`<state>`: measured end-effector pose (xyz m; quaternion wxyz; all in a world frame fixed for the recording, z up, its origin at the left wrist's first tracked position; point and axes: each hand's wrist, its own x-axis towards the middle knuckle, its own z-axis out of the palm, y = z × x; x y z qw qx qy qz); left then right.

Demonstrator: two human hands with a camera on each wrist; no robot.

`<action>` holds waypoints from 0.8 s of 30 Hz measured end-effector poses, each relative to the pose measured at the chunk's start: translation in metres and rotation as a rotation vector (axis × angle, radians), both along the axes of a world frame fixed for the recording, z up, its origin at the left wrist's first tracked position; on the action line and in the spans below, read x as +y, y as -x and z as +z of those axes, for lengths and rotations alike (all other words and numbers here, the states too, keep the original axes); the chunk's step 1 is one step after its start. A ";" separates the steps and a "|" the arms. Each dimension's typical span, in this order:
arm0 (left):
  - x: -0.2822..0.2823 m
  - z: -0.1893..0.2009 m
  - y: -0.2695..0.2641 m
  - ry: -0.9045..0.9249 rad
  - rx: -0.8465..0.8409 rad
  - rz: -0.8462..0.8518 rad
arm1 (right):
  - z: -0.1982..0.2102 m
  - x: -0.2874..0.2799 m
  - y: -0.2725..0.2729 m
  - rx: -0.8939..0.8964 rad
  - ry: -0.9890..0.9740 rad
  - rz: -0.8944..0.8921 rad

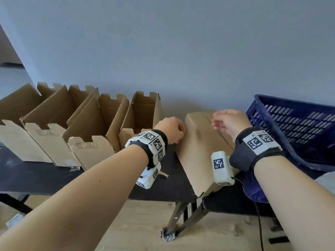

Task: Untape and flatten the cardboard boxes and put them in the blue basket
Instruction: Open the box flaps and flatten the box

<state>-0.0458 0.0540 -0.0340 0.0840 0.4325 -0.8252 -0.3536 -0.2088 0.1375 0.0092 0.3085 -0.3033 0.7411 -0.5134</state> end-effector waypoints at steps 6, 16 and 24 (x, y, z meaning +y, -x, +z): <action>-0.008 0.013 0.038 -0.099 0.004 0.115 | -0.021 0.026 0.050 0.521 -0.420 -0.032; -0.007 0.003 0.074 -0.252 0.000 0.109 | -0.027 0.025 0.049 0.578 -0.587 0.136; -0.009 -0.001 0.077 -0.366 0.024 0.129 | -0.016 0.016 0.044 0.812 -0.757 0.297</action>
